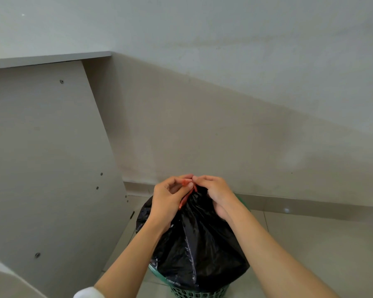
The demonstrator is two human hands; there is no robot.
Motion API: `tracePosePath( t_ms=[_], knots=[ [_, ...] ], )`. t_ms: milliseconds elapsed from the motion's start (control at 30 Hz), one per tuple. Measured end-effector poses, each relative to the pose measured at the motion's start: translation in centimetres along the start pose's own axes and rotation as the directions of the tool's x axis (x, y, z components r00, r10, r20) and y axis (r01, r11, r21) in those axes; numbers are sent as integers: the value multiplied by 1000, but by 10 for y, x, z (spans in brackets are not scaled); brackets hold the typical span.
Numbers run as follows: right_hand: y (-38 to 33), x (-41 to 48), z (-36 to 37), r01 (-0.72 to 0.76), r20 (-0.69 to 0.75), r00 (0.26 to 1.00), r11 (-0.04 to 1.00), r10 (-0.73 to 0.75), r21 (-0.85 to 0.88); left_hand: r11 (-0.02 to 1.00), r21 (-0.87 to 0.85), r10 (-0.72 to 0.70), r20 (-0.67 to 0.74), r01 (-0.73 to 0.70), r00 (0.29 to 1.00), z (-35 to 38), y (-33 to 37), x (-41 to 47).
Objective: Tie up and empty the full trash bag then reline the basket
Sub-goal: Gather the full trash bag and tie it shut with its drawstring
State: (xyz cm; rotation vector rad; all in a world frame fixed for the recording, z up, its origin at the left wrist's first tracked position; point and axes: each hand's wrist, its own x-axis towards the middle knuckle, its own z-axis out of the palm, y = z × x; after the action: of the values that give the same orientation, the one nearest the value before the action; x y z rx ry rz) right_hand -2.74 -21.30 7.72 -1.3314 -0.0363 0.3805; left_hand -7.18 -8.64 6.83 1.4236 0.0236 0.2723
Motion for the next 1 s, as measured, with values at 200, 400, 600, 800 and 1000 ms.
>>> tracePosePath(
  t_ms=[200, 400, 600, 800, 1000],
  knots=[
    [-3, -6, -5, 24, 13, 1000, 967, -28, 253, 997, 76, -23, -115, 32, 993, -3, -8, -1],
    [6, -12, -11, 96, -35, 995, 995, -95, 23, 992, 99, -60, -170, 78, 984, 0, -17, -2],
    [16, -17, -21, 68, -91, 993, 997, -71, -28, 958, 256, -65, -257, 132, 964, -6, -39, 0],
    [19, -19, -24, 20, -137, 990, 999, -24, -32, 911, 370, -22, -400, 183, 916, -10, -43, 4],
    [11, -17, -27, 2, -186, 982, 996, -18, -88, 897, 397, 4, -450, 196, 893, -8, -35, 16]
  ],
)
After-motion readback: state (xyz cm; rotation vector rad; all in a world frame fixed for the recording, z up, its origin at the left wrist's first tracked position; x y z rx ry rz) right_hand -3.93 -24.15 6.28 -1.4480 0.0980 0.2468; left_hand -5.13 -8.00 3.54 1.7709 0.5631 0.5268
